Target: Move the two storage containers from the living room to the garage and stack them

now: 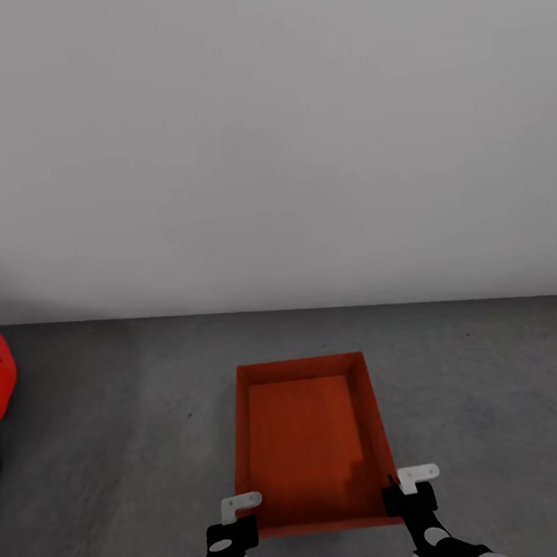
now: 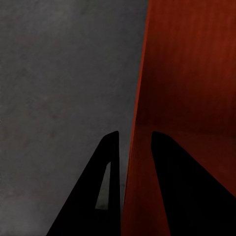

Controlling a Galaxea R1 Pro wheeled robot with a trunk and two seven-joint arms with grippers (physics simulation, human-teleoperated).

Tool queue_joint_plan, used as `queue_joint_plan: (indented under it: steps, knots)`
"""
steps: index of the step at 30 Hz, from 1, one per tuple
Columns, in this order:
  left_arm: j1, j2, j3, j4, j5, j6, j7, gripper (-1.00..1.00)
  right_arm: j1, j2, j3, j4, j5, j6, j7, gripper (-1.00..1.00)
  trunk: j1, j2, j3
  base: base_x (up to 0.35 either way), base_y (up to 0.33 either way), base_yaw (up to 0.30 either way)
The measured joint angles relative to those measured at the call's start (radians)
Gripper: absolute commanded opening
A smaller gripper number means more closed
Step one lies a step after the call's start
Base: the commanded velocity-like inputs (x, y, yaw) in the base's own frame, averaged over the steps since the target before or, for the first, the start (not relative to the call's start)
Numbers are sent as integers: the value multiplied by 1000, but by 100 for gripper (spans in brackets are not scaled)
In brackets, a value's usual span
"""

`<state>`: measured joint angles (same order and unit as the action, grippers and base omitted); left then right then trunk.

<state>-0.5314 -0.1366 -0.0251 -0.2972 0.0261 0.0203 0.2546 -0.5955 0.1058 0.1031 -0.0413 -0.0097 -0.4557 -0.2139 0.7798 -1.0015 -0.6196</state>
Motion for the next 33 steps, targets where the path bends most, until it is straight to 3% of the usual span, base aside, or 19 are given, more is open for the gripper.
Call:
queue_joint_plan:
  steps: [25,33]
  knots:
    - [0,0,-2,0,3,0,1,-100,0,1,7,3,-8,-2,-2,-100,0,0,0,-21,0,0]
    - [0,0,-2,1,3,0,1,-100,0,1,7,3,-8,-2,-2,-100,30,-56,-25,0,0,0]
